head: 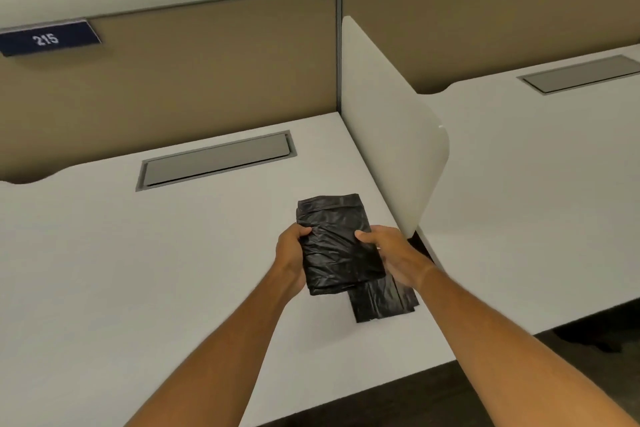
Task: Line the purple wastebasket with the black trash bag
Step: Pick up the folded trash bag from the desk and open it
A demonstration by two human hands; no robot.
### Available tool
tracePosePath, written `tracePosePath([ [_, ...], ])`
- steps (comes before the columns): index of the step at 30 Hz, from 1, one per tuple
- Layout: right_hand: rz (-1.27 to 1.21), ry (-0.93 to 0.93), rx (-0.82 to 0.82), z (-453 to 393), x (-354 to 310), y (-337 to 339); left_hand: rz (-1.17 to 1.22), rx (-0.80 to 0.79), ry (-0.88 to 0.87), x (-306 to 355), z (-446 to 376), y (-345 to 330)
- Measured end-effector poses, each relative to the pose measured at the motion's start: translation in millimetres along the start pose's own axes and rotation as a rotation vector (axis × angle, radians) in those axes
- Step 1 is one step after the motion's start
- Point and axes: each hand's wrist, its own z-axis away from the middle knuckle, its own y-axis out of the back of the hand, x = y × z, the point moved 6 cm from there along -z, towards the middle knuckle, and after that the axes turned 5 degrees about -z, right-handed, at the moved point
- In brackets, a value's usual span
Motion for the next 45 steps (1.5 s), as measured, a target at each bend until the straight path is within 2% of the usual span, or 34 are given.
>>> tracePosePath([
  [2,-0.059,0.042,-0.077,7.8,-15.7,-26.4,0.010,0.007,-0.060,16.4,11.6,17.0],
  [4,-0.096,0.107,-0.110,15.3,-32.4,-53.4,-0.038,0.078,-0.150,33.1,22.3,39.0],
  [8,0.021,0.333,-0.051,32.5,-64.4,-106.6,-0.315,0.453,-0.355,64.1,50.0,97.2],
  [10,0.131,0.464,-0.004,44.8,-74.3,-138.1,-0.354,0.529,-0.446,74.2,68.3,116.5],
  [13,0.342,0.641,0.058,69.7,-78.1,-192.2,-0.352,0.389,-0.546,81.6,90.7,128.4],
  [15,0.402,0.739,0.017,90.1,-74.6,-231.5,-0.289,0.277,-0.590,86.8,105.0,141.3],
  [19,0.431,0.856,-0.109,128.8,-62.2,-299.8,-0.244,0.262,-0.628,102.6,130.1,197.9],
  [24,0.312,0.775,-0.251,155.6,-47.4,-371.2,-0.194,0.323,-0.567,117.9,152.0,276.5],
  [28,0.286,0.709,-0.170,161.7,-39.1,-404.3,-0.180,0.318,-0.545,125.8,164.5,319.3],
  [33,0.265,0.700,-0.150,172.5,-31.7,-428.8,-0.221,0.250,-0.568,127.6,176.3,342.3],
  [37,0.171,0.619,-0.092,167.6,-33.0,-427.1,-0.273,0.238,-0.618,132.4,183.2,353.5],
  [40,0.157,0.575,0.006,156.3,-42.9,-404.5,-0.311,0.341,-0.675,144.7,192.1,376.8],
  [45,0.009,0.469,0.008,142.5,-63.0,-355.9,-0.243,0.432,-0.581,157.2,192.0,431.3],
])
